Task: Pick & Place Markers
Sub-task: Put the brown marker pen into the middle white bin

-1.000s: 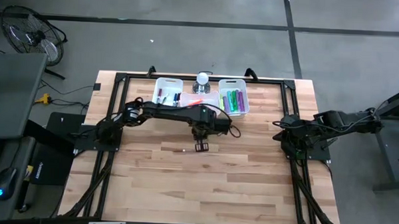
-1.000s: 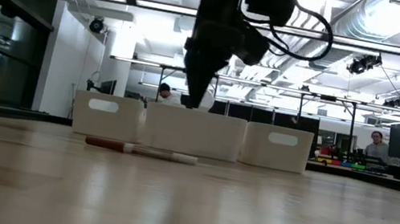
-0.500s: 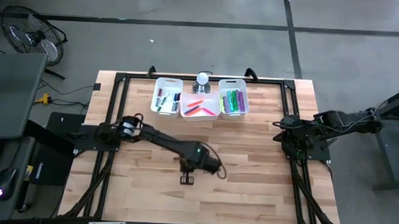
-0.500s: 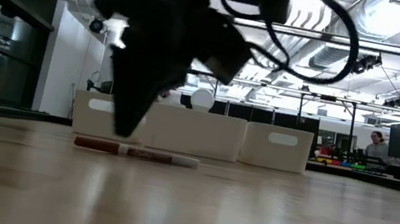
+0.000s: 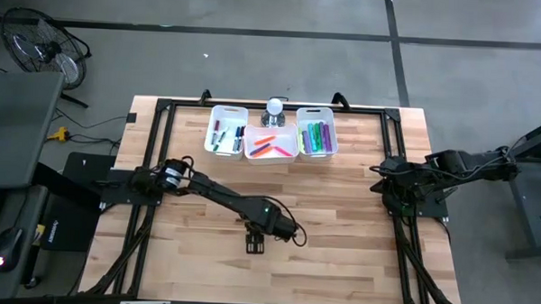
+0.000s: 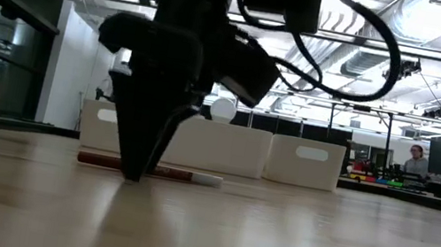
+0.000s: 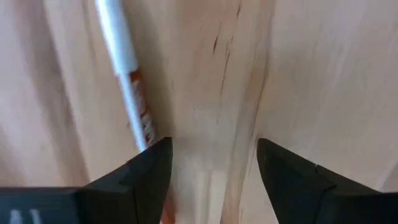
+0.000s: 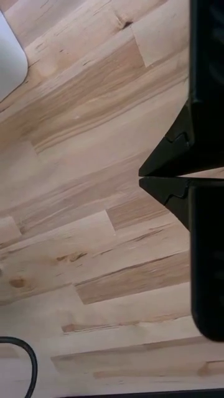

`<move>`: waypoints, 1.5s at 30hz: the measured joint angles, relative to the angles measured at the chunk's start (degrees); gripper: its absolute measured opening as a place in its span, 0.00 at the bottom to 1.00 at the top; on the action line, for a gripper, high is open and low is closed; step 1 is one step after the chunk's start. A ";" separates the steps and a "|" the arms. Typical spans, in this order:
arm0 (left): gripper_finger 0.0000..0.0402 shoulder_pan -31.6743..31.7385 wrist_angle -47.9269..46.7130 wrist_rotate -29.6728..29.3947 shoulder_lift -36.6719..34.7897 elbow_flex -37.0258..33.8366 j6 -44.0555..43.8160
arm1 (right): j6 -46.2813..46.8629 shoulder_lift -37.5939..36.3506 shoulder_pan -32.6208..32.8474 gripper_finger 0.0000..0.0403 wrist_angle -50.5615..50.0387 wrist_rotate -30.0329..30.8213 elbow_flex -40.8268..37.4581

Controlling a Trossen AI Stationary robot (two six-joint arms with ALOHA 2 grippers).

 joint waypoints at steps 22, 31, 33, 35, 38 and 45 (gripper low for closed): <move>0.52 -0.58 0.48 -11.36 0.04 -2.04 -5.02 | 0.07 0.00 -0.02 0.00 0.07 1.61 0.00; 0.50 -0.39 -0.58 -15.50 0.10 -1.99 -5.21 | 0.26 -0.01 -0.02 0.00 0.07 1.65 0.01; 0.50 -0.39 -0.77 -15.94 0.10 -1.99 -5.47 | 0.26 -0.02 -0.02 0.00 0.07 1.65 0.00; 0.50 -0.39 -1.15 -16.92 0.10 -1.99 -6.28 | 0.26 -0.02 0.00 0.00 0.07 1.66 -0.01; 0.50 -0.22 -4.32 -23.00 0.28 -1.32 -7.01 | 0.20 -0.01 0.00 0.00 0.07 2.14 0.02; 0.50 5.08 -5.56 -25.79 0.30 -0.06 -5.20 | 0.01 0.00 -0.02 0.00 0.05 3.33 0.00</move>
